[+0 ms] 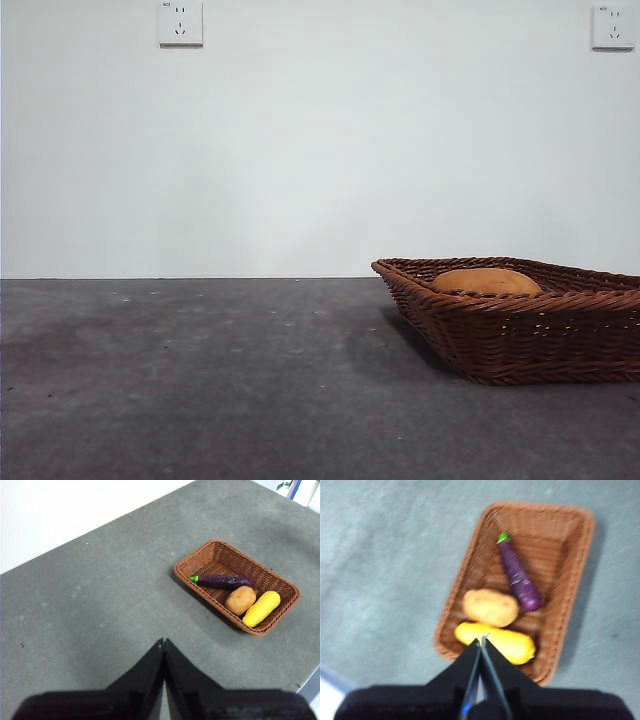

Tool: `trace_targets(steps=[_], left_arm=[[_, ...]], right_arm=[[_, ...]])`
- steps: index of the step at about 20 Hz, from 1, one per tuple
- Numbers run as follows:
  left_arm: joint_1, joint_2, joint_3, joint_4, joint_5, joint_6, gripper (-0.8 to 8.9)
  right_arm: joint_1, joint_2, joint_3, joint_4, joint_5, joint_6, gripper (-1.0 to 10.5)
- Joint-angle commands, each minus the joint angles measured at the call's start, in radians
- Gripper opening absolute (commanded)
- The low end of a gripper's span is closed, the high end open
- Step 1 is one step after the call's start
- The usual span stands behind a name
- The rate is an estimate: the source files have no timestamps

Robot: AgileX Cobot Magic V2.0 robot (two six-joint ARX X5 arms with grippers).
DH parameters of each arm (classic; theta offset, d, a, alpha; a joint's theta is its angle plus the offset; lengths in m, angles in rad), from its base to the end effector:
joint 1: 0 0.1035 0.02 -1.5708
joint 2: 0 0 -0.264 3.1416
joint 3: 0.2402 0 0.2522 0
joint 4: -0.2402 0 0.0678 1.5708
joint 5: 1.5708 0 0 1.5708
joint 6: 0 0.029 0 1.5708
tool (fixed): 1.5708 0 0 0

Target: Help me put the vegetables on the table into the basket

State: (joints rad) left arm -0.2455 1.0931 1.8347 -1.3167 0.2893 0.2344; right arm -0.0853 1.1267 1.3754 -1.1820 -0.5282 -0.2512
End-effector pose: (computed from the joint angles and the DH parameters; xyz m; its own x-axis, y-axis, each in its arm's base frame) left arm 0.1134 -0.0369 0.4957 0.7108 -0.4722 -0.5213 0.5750 0.8170 0.0440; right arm 0.1851 -0.0012 0.3857 0.5551 0.4583 -0.6941 -0.4172 0.8753 0.2443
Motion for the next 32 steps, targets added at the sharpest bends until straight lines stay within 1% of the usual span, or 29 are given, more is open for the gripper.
trace_targets(steps=[1, 2, 3, 7, 9, 10, 11, 12, 14, 15, 16, 19, 20, 21, 24, 27, 29, 32], left_arm=[[-0.004, 0.001, -0.001, 0.001, -0.001, -0.011, -0.03], [-0.004, 0.002, -0.001, 0.001, 0.0, -0.044, -0.03], [-0.004, 0.002, -0.001, 0.004, -0.001, -0.058, -0.03], [-0.001, -0.001, -0.001, 0.061, -0.006, -0.041, -0.03], [0.01, -0.004, -0.001, 0.091, -0.043, -0.011, -0.04], [0.044, -0.014, -0.001, 0.123, -0.068, 0.027, -0.03], [0.083, -0.021, -0.004, 0.166, -0.069, 0.057, -0.04], [0.121, -0.041, -0.011, 0.213, -0.052, 0.082, -0.04], [0.17, -0.099, -0.059, 0.333, 0.056, 0.111, -0.03], [0.183, -0.144, -0.115, 0.419, 0.11, 0.126, -0.04], [0.193, -0.189, -0.178, 0.492, 0.129, 0.137, -0.04], [0.22, -0.351, -0.453, 0.717, 0.129, 0.142, -0.04], [0.228, -0.397, -0.54, 0.76, 0.129, 0.141, -0.04], [0.24, -0.451, -0.639, 0.8, 0.13, 0.134, -0.03], [0.283, -0.611, -0.935, 0.939, 0.13, 0.055, -0.04], [0.289, -0.757, -1.201, 1.027, 0.117, 0.047, -0.04], [0.289, -0.84, -1.345, 1.071, 0.067, 0.035, -0.03], [0.289, -0.936, -1.513, 1.118, 0.009, 0.001, -0.03]], right_arm=[[0.001, 0.003, 0.002, 0.027, 0.026, -0.008, 0.0], [0.001, 0.003, 0.002, 0.037, 0.043, -0.008, 0.0], [0.001, 0.003, 0.002, 0.038, 0.056, -0.008, 0.0], [0.001, 0.003, 0.002, 0.037, 0.11, -0.008, 0.0], [0.001, 0.003, 0.002, 0.037, 0.123, -0.008, 0.0], [0.001, 0.003, 0.002, 0.037, 0.127, -0.008, 0.0], [0.001, 0.003, 0.002, 0.037, 0.129, -0.008, 0.0], [0.001, 0.003, 0.002, 0.037, 0.129, -0.008, 0.0], [0.001, 0.003, 0.002, 0.037, 0.129, -0.008, 0.0], [0.001, 0.003, 0.002, 0.037, 0.129, -0.008, 0.0], [0.001, 0.003, 0.002, 0.037, 0.129, -0.008, 0.0], [0.001, 0.003, 0.002, 0.037, 0.129, -0.008, 0.0], [0.001, 0.003, 0.002, 0.037, 0.129, -0.008, 0.0], [0.001, 0.003, 0.002, 0.037, 0.129, -0.008, 0.0], [0.001, 0.003, 0.002, 0.037, 0.129, -0.008, 0.0], [0.001, 0.003, 0.002, 0.037, 0.129, -0.008, 0.0], [0.001, 0.003, 0.002, 0.037, 0.129, -0.008, 0.0], [0.001, 0.003, 0.002, 0.037, 0.129, -0.008, 0.0]])
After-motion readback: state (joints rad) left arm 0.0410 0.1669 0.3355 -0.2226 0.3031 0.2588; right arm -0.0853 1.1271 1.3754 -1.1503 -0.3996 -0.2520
